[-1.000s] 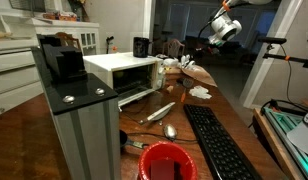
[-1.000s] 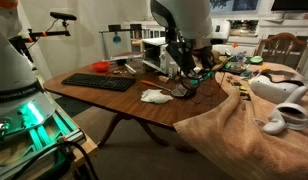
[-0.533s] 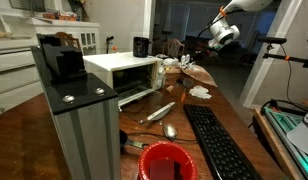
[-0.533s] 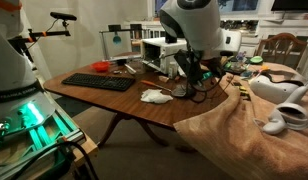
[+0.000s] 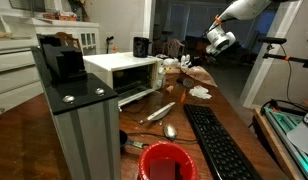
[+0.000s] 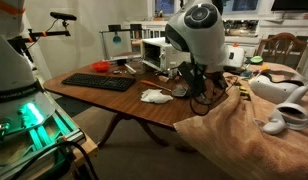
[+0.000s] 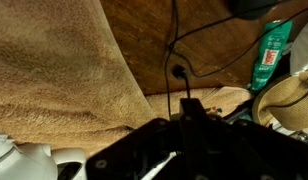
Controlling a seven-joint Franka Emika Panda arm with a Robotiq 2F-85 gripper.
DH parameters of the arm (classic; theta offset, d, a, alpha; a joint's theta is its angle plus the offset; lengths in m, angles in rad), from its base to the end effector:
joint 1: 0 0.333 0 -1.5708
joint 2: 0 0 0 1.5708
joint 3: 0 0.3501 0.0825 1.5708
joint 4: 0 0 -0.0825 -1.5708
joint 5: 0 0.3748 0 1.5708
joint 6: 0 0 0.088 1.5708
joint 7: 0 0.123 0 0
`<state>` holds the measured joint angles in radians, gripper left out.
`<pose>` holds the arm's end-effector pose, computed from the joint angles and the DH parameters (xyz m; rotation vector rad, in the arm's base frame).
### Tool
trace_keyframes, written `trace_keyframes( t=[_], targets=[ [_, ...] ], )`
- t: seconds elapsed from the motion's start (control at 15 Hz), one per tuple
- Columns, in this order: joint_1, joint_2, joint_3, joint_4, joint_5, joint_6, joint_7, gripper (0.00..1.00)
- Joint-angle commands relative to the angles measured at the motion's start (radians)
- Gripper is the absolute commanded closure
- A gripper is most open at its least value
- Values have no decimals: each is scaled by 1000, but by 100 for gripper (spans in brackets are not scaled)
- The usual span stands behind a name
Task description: Move the black cable to the right, then move it backwards
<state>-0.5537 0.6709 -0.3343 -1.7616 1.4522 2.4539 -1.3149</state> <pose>0.4623 -0.5116 0.2290 -2.6041 0.8509 -1.0124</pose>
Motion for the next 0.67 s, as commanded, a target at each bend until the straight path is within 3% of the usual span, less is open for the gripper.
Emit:
trace_keyframes(
  t=[0.0,0.07,0.13,0.2,0.33,0.6],
  targets=[
    [-22,61,9,56,8,17,-2,99],
    [-27,67,9,62,9,18,-5,98],
    [-30,71,7,66,0,14,1,71],
    [-34,71,7,68,-3,12,2,71],
    [-38,56,2,57,-18,8,11,57],
    [-26,-10,-54,3,-166,7,103,26]
  ],
)
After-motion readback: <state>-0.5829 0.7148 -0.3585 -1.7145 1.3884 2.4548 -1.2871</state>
